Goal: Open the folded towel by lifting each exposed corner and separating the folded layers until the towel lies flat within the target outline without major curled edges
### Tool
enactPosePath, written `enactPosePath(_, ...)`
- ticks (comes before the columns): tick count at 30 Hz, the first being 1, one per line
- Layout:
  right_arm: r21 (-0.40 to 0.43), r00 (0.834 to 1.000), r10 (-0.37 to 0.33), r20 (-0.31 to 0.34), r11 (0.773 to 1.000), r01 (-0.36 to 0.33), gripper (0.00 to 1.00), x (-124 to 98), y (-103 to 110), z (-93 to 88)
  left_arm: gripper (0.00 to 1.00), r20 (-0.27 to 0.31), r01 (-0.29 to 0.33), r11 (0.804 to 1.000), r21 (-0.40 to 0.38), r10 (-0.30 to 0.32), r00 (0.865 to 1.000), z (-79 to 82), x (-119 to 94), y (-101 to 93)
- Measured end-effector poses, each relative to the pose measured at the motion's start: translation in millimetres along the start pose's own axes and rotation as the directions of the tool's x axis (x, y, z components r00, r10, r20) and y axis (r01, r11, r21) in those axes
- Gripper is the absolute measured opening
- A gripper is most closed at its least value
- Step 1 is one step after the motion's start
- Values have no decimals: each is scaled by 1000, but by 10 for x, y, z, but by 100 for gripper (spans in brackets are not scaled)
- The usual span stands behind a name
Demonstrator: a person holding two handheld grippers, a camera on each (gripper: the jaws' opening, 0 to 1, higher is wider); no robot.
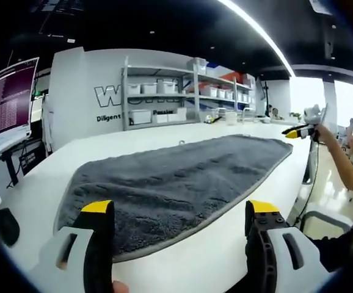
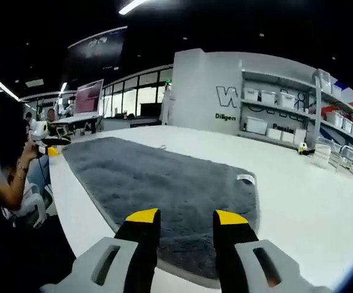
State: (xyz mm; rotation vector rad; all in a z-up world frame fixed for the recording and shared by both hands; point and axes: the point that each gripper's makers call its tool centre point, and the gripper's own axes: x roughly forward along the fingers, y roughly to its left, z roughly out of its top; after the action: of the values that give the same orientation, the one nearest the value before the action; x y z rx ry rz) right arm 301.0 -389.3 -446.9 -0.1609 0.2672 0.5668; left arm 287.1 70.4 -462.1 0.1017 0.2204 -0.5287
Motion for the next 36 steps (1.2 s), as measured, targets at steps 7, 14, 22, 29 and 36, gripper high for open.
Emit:
enactPosePath(7, -2, 994, 107, 8, 994, -107, 40, 267, 403, 81, 76, 4, 43, 999, 5, -43, 999, 17, 65, -100)
enactPosePath(14, -25, 983, 181, 14, 983, -181, 56, 531, 743, 145, 72, -6, 55, 998, 3, -55, 998, -22, 164, -149)
enactPosePath(22, -19, 965, 262, -6, 965, -262, 50, 853, 1176, 195, 57, 9, 103, 995, 17, -103, 995, 19, 276, -256)
enactPosePath(29, -49, 943, 327, -55, 943, -330, 34, 1088, 1526, 156, 44, -6, 141, 990, 29, -141, 990, -12, 354, -340)
enactPosePath(36, -52, 916, 391, -83, 917, -396, 23, 1139, 1779, 128, 30, -13, 190, 982, 21, -190, 982, -16, 370, -428)
